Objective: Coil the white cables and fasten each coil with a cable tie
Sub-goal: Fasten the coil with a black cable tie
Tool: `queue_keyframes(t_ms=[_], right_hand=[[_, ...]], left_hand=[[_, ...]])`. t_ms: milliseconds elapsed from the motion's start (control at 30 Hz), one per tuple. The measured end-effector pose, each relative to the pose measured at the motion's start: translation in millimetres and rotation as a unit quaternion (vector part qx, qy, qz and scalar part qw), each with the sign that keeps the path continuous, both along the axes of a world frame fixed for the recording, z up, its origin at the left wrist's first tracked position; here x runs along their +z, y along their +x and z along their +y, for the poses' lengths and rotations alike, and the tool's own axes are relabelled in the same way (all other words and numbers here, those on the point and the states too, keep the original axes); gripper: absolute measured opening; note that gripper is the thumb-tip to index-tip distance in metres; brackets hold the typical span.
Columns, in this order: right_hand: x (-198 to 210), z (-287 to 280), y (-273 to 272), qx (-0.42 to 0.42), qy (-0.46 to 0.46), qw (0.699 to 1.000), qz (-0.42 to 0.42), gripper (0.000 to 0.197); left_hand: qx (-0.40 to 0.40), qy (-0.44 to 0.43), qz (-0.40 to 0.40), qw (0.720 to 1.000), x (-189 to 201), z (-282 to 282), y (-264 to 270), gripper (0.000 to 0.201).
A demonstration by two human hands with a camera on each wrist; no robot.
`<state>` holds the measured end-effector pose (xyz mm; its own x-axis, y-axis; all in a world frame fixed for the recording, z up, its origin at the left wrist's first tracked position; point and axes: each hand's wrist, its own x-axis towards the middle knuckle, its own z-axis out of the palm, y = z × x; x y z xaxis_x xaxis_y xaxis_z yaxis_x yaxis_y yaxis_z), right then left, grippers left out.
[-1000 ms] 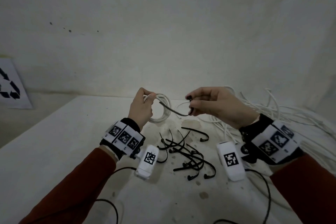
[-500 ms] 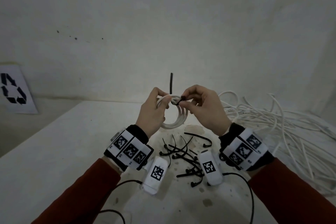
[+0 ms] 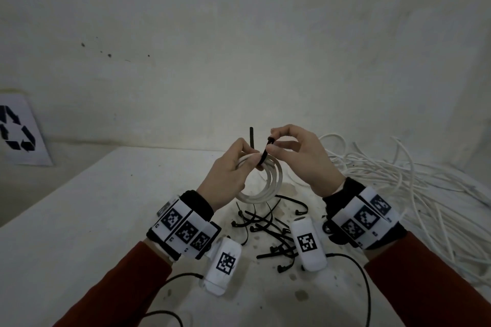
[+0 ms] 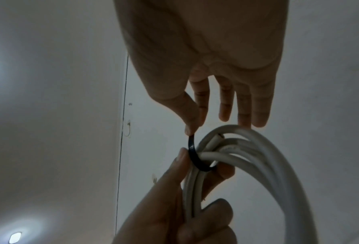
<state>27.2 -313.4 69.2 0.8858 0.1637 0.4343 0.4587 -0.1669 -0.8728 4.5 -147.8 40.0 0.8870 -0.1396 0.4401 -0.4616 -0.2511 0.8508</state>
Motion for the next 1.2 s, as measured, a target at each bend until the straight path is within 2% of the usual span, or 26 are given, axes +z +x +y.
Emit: queue_keyframes(t_ms=[200,300,367,433,533,667,833,1200], right_hand=[[5.7,1.8,-2.2,0.085,0.057,0.988,0.116,0.011],[11.2,2.8,-6.4,0.134,0.089,0.973,0.164,0.005],[12.3,3.2,-4.8,0.132,0.146,0.961,0.197,0.005],[10.9,4.2,-0.3,0.104,0.192,0.952,0.214,0.018],[10.0,8.0,-0.4,0.106,0.195,0.952,0.209,0.034],[5.1,9.6,0.4,0.054,0.200,0.966,0.156,0.025],[2.6,5.8,1.8,-0.007,0.200,0.971,0.133,0.014],[-3.7,-1.0,-2.6,0.001,0.158,0.981,0.111,0.015]], left_hand=[[-0.046,0.004,0.011,0.999,-3.0,2.1,-3.1,0.013],[-0.066,-0.049,0.030,0.996,-2.8,3.1,-5.1,0.015],[-0.073,-0.090,0.051,0.992,-1.0,3.6,-6.9,0.018],[-0.087,-0.113,0.073,0.987,-0.9,2.3,-9.3,0.017],[-0.115,-0.133,0.101,0.979,-3.1,-1.1,-12.0,0.015],[-0.107,-0.148,0.121,0.976,-4.8,-3.5,-12.8,0.015],[-0.076,-0.158,0.116,0.978,-4.6,-4.6,-13.0,0.018],[-0.057,-0.202,0.116,0.971,-7.6,-4.3,-12.0,0.020]])
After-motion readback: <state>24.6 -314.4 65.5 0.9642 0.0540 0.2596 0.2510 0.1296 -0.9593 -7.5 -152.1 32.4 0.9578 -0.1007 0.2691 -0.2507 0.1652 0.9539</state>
